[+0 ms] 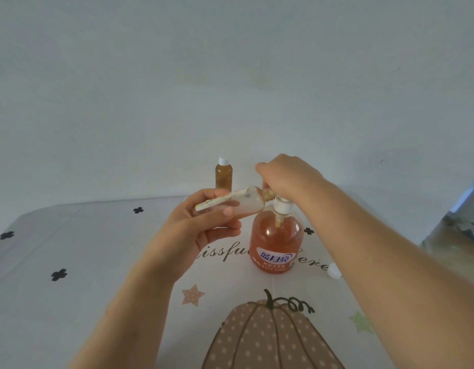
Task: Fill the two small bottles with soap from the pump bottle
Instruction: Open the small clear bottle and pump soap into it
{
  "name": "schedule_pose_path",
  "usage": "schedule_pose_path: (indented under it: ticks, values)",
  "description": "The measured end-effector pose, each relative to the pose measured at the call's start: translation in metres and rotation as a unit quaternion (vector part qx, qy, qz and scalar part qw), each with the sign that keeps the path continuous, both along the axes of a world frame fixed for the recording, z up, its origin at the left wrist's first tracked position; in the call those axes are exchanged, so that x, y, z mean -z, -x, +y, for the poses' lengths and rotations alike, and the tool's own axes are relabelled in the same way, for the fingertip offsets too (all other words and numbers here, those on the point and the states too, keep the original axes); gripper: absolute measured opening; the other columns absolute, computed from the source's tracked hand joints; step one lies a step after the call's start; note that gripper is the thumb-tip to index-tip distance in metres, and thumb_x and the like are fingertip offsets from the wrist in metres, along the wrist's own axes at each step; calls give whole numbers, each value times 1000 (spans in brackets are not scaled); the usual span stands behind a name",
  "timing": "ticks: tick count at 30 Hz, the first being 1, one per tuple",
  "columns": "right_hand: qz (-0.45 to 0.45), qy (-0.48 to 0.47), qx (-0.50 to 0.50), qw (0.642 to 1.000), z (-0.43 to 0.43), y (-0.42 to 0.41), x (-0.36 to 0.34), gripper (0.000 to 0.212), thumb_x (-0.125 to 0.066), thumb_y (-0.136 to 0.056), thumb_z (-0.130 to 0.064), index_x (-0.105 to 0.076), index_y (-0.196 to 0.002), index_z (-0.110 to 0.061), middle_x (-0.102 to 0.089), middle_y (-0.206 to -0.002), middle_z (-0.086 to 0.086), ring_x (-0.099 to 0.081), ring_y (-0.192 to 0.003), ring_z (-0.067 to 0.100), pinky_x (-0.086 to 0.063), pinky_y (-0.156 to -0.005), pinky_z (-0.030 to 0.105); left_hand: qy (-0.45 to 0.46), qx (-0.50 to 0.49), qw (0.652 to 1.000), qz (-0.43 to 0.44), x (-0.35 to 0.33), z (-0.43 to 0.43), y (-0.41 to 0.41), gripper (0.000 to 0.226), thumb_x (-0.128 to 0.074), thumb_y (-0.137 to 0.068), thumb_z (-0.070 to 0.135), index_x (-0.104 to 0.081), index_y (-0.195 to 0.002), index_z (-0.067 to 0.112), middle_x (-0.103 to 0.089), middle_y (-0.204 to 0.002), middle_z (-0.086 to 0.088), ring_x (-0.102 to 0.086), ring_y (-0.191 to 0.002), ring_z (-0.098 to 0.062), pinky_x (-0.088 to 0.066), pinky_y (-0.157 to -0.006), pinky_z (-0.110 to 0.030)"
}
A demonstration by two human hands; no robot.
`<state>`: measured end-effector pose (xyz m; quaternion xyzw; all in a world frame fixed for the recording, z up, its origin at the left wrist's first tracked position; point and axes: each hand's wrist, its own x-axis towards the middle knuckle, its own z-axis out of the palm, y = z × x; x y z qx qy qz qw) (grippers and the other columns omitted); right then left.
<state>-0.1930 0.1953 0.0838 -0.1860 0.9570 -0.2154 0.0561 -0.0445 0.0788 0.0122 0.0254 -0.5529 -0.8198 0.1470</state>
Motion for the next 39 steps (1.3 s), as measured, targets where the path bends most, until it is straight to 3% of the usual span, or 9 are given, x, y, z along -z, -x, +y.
schedule_pose_path:
  ticks: [13, 23, 29, 39]
  values:
    - [55, -7, -8, 998, 1, 2, -16, 36, -43, -96, -33, -73, -95, -12, -67, -81, 2, -58, -68, 21, -40, -62, 29, 0, -7, 1000, 27, -9, 4, -2, 24, -71, -73, 6, -69, -97, 12, -71, -95, -15, -68, -76, -27, -59, -74, -34]
    - [31, 28, -3, 999, 1, 6, -8, 39, -42, -97, -36, -73, -97, -12, -67, -78, 5, -61, -74, 24, -42, -66, 32, -2, -6, 1000, 21, -7, 4, -1, 27, -69, -74, 4, -66, -100, 8, -70, -95, -14, -68, -74, -25, -59, -73, -33]
    - [15, 38, -3, 999, -2, 10, 4, 37, -44, -94, -35, -73, -96, -13, -71, -91, 6, -64, -80, 27, -45, -72, 34, 7, -9, 1000, 8, 0, -1, 3, 23, -68, -74, 3, -66, -96, 9, -71, -93, -12, -67, -71, -23, -59, -70, -32]
    - [11, 25, 0, 1000, 0, 6, 2, 38, -42, -94, -32, -74, -95, -11, -72, -87, 7, -61, -73, 25, -41, -65, 31, 2, -5, 1000, 7, 0, 1, 2, 24, -69, -73, 2, -67, -96, 9, -71, -101, -13, -68, -73, -25, -59, -71, -32]
